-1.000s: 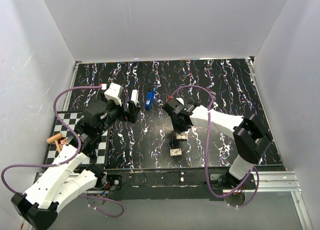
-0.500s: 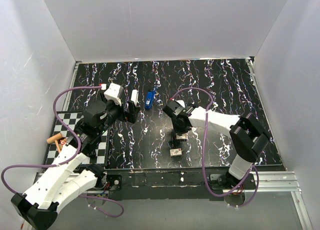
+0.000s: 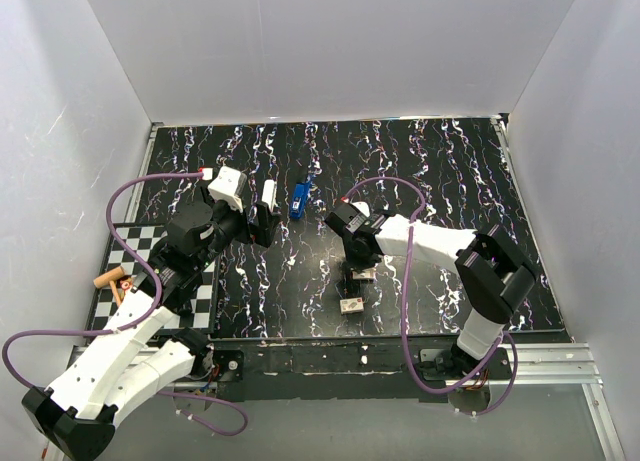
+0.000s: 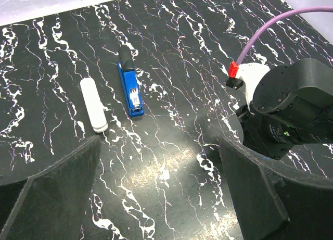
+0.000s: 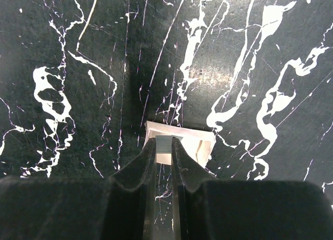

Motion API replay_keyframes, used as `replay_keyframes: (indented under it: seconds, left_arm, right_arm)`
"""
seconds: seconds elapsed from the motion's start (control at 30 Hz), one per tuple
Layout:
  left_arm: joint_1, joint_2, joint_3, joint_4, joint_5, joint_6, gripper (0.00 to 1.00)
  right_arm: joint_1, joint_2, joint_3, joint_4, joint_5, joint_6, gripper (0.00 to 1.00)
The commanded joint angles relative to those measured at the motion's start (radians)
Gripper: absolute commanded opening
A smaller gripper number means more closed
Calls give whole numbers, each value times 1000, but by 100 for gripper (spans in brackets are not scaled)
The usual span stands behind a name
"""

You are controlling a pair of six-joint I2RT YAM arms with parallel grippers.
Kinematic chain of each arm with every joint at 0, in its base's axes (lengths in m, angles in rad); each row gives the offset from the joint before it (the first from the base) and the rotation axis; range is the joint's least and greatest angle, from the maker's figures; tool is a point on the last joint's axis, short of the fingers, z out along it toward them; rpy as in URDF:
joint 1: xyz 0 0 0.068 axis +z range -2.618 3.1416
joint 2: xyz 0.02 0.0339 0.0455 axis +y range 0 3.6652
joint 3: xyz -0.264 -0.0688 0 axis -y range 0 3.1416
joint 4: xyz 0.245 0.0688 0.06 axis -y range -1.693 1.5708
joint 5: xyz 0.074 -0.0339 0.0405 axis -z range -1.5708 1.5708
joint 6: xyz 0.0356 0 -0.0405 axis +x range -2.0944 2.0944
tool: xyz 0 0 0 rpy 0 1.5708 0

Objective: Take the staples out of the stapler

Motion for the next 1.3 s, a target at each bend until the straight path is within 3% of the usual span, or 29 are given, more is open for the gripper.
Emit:
replay_keyframes:
  seconds: [0.0, 0.3, 0.9, 1.27]
  left_arm:
    - [-1, -13, 1, 5, -1, 3, 98]
    - [-1, -15, 1, 5, -1, 3, 98]
    - [-1, -21, 1, 5, 2, 3, 98]
    - [-1, -23, 1, 5, 1, 2, 98]
  right_arm:
    - [-7, 5, -7, 14, 16, 23, 18]
    - [-7, -3, -3, 6, 21, 28, 29]
    - [-7, -70, 82, -55, 50, -9, 33]
    - [27, -50, 156, 41, -125, -99, 40]
